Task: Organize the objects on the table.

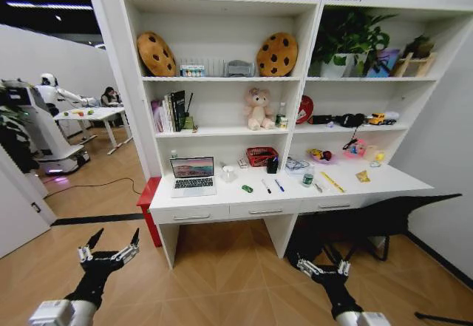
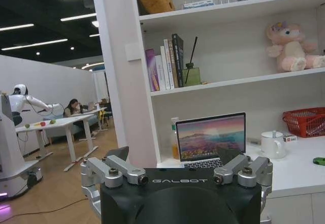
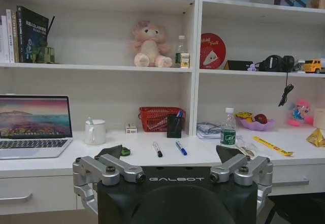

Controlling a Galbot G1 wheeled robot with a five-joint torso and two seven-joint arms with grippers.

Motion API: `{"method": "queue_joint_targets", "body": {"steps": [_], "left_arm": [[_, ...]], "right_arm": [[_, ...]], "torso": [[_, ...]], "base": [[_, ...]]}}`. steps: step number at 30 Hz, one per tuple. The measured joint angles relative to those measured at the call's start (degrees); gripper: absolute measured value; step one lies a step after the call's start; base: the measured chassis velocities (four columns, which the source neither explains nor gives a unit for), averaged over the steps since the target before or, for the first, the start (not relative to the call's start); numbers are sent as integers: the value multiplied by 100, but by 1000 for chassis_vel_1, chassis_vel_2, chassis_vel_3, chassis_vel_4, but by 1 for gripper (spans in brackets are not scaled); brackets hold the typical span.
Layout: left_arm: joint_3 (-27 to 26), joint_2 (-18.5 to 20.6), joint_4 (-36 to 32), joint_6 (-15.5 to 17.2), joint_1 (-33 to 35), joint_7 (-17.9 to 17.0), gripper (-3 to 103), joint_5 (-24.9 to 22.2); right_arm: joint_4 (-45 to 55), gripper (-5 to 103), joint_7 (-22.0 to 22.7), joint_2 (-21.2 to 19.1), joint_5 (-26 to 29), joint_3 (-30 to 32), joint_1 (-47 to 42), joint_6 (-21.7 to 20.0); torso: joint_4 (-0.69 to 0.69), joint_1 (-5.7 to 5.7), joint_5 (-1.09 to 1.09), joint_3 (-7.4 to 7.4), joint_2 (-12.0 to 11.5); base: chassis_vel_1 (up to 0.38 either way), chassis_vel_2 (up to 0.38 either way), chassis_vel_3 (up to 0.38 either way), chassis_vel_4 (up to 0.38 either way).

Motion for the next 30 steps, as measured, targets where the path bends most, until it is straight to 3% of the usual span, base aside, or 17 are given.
{"method": "queue_joint_targets", "body": {"steps": [30], "left_arm": [[-18,-17,-3,18,37,16,98,28]], "right_arm": [[-132,100,-26,-6,105,18,98,130]], "torso": [[0,-1,0,0,0]], "base": [[-13,15,12,-13]]}}
